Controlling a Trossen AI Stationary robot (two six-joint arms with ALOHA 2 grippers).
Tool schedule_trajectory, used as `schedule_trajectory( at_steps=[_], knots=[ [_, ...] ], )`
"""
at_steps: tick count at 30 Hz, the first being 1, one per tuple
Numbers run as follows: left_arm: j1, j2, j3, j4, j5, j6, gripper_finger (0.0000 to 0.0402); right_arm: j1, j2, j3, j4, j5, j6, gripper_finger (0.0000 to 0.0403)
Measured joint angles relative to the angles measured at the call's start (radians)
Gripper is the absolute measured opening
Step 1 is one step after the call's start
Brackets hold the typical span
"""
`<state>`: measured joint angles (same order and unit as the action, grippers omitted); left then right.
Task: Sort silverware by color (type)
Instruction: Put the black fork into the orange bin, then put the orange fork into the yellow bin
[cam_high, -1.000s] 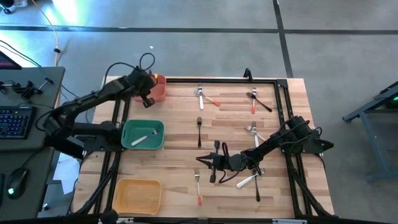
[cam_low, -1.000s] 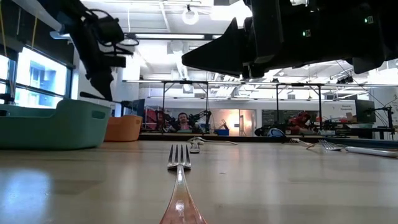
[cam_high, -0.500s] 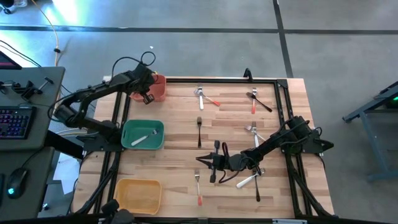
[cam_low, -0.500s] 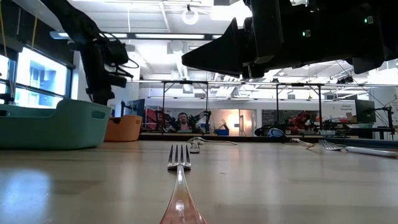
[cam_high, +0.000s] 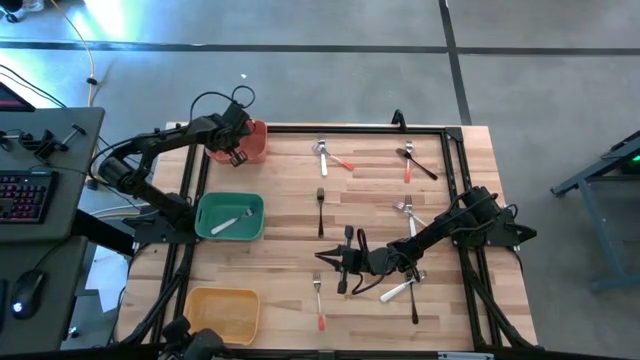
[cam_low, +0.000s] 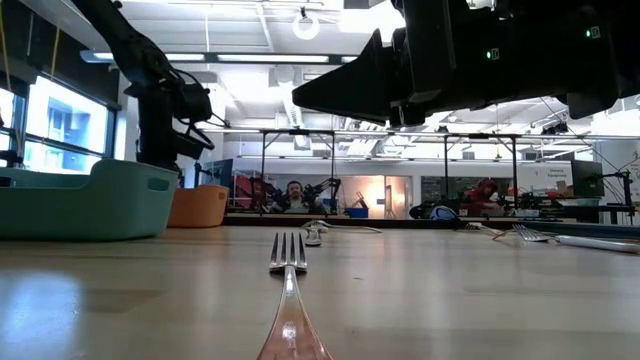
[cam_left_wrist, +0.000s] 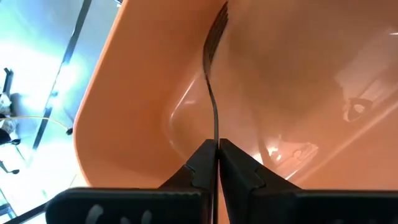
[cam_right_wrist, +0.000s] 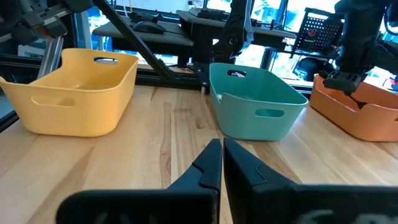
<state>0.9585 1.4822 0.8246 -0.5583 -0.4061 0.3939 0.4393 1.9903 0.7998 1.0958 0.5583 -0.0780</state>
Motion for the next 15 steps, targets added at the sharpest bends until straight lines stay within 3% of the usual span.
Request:
schedule_trajectory(
  at_steps=[8, 12, 15],
  knots=[
    [-0.004, -0.001, 0.002, -0.009, -0.029, 0.001, 0.0025, 0.000, 0.000, 0.000, -0.009, 0.000, 0.000, 0.0000],
    [-0.026, -0.013, 0.058, -0.092, -0.059, -0.014, 0.0016, 0.000, 0.000, 0.000, -0.015, 0.000, 0.000, 0.0000],
    [-0.052, -0.077, 0.061, -0.094, -0.018, -0.024, 0.0003, 0.000, 0.000, 0.000, -0.016, 0.000, 0.000, 0.0000]
  ],
)
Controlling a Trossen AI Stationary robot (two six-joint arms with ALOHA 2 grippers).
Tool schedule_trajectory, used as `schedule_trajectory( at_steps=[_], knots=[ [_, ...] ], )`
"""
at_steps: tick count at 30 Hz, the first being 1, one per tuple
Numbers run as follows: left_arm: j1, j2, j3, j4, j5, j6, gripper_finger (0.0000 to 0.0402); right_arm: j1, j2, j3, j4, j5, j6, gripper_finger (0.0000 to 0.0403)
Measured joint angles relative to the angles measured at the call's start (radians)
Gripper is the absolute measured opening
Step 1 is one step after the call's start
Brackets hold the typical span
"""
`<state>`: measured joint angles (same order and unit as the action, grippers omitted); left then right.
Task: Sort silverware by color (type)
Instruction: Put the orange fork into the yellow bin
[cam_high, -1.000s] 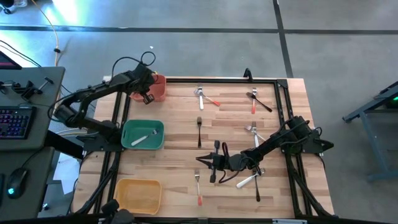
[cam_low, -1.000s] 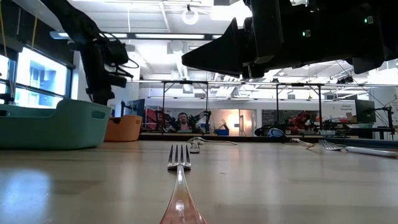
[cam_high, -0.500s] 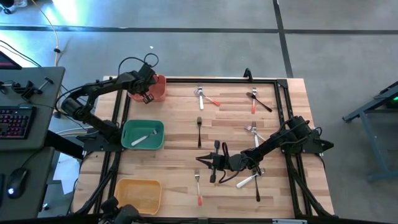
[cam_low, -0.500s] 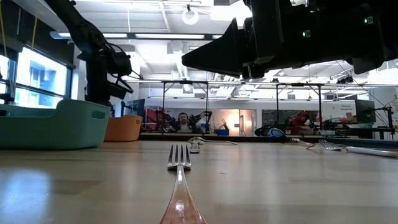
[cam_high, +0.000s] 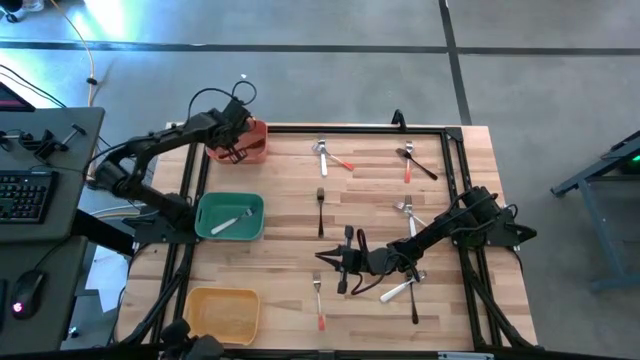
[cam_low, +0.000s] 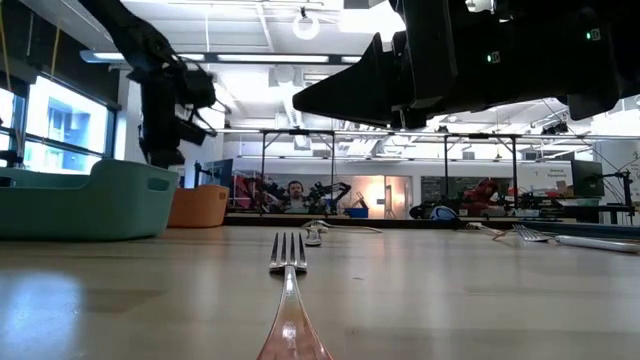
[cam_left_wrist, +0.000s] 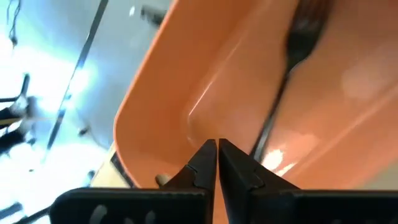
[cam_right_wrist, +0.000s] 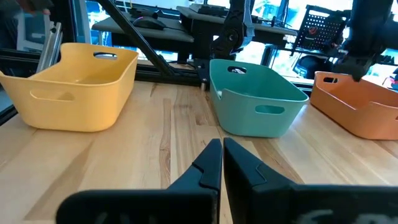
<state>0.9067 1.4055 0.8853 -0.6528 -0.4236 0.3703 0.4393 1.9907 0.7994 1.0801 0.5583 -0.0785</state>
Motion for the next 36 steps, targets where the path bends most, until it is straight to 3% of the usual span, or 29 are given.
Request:
schedule_trajectory(
  at_steps=[9, 14, 20, 27, 31, 36],
  knots=[
    [-0.129, -0.331, -0.009, 0.008, 0.296, -0.111, 0.0001, 0.000, 0.000, 0.000, 0.000, 0.021, -0.016, 0.0000],
    [-0.273, -0.549, -0.104, 0.091, 0.438, -0.188, 0.0000, 0.018, -0.008, 0.000, -0.001, 0.132, -0.028, 0.0000],
    [-0.449, -0.772, -0.272, 0.225, 0.503, -0.275, 0.0000, 0.082, -0.094, 0.000, -0.054, 0.356, -0.084, 0.0000],
    [-0.613, -0.931, -0.464, 0.459, 0.526, -0.389, 0.0000, 0.153, -0.305, 0.000, -0.476, 0.615, 0.109, 0.0000],
    [-0.682, -0.967, -0.556, 0.591, 0.526, -0.406, 0.0000, 0.160, -0.435, 0.000, -0.813, 0.622, 0.352, 0.0001],
    [-0.752, -0.973, -0.658, 0.749, 0.526, -0.423, 0.0000, 0.127, -0.542, 0.000, -1.223, 0.517, 0.677, 0.0010]
  ],
)
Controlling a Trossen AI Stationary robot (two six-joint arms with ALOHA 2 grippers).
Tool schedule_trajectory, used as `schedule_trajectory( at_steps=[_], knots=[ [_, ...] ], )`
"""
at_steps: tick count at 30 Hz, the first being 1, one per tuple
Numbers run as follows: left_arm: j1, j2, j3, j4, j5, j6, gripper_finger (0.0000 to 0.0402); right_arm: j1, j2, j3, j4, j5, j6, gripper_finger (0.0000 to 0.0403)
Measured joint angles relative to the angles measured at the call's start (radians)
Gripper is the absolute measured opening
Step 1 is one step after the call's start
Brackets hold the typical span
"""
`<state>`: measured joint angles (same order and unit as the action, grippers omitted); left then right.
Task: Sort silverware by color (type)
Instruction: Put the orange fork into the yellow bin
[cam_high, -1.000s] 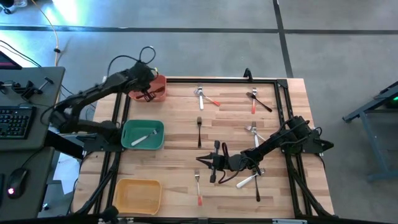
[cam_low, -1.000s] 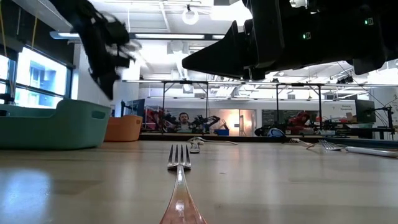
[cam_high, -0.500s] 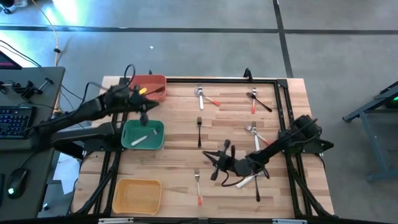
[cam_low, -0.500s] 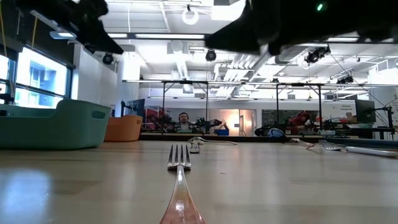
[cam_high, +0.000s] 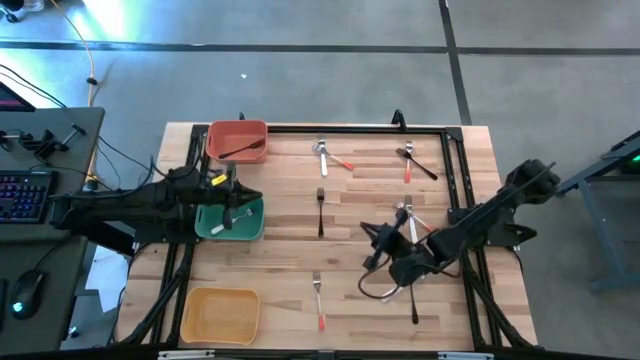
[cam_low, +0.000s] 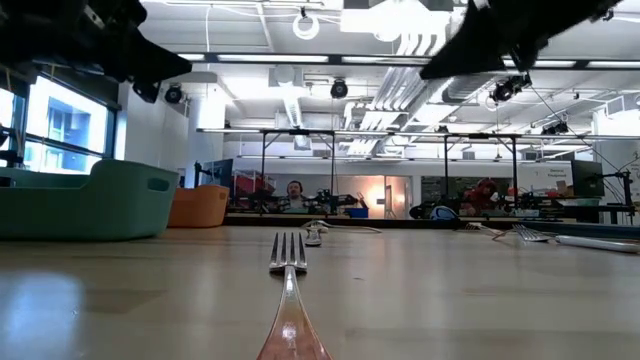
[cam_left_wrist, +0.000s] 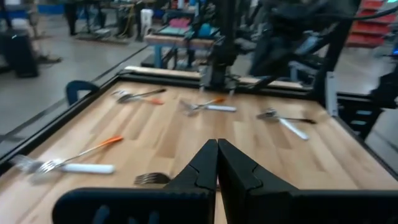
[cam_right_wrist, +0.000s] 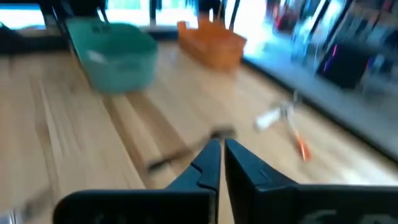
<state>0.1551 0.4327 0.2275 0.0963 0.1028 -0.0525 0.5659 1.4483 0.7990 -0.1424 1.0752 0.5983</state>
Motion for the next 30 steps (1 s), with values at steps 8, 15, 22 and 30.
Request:
schedule_trajectory(
  at_steps=[8, 15, 22, 30],
  knots=[
    [-0.097, 0.000, -0.095, 0.117, 0.000, -0.042, 0.0000, -0.116, -0.035, 0.000, -0.449, -0.394, 0.368, 0.0107],
    [-0.140, 0.000, -0.143, 0.157, -0.001, -0.043, 0.0000, -0.208, -0.035, 0.000, -0.741, -0.581, 0.513, 0.0149],
    [-0.144, 0.000, -0.144, 0.157, -0.001, -0.051, 0.0000, -0.322, -0.035, -0.023, -0.801, -0.682, 0.465, 0.0152],
    [-0.144, 0.000, -0.144, 0.155, -0.001, -0.051, 0.0000, -0.441, -0.035, -0.084, -0.782, -0.768, 0.356, 0.0152]
  ],
)
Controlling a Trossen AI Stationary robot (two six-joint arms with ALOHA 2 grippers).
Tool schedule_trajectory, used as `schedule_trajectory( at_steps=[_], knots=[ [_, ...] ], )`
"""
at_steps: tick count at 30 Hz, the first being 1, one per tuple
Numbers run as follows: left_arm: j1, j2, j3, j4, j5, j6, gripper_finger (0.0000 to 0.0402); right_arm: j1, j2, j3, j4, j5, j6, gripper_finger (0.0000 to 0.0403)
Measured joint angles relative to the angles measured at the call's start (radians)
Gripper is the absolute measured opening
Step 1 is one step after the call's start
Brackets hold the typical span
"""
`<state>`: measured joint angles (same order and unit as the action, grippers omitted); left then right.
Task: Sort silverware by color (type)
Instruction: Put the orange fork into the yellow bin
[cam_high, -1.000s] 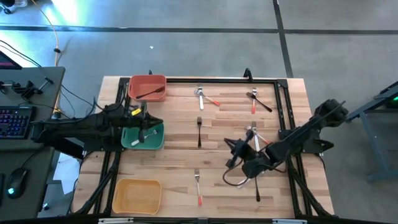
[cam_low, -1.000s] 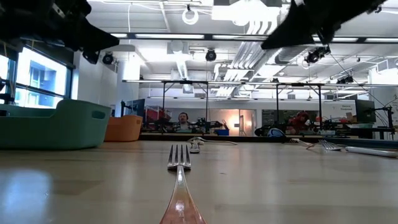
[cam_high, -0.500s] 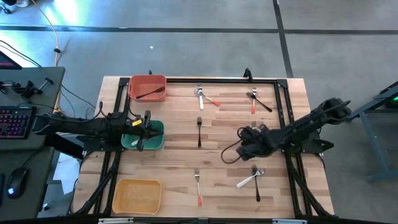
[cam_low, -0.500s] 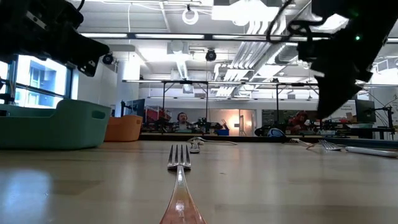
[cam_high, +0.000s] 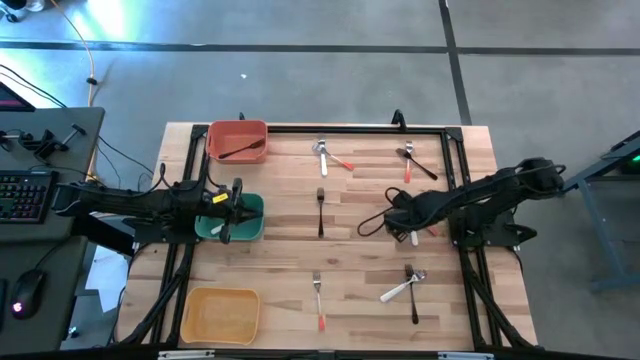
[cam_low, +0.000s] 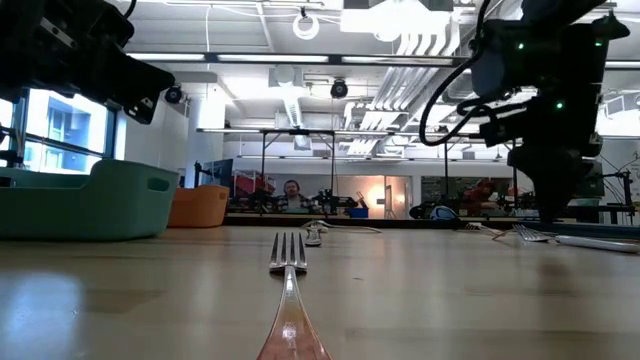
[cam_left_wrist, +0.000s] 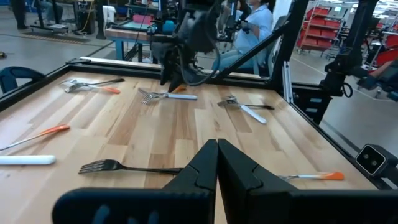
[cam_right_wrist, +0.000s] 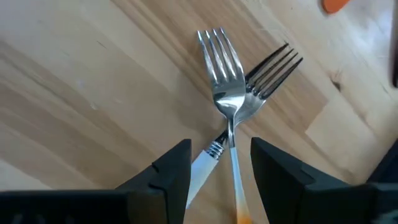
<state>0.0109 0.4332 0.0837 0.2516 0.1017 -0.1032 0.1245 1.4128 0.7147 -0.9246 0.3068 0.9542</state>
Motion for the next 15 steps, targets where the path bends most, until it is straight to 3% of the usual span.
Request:
schedule_trajectory(
  at_steps=[15],
  knots=[
    [0.000, 0.000, 0.000, 0.000, 0.000, 0.000, 0.0000, -0.132, 0.000, 0.000, 0.037, -0.059, -0.148, 0.0152]
  ],
)
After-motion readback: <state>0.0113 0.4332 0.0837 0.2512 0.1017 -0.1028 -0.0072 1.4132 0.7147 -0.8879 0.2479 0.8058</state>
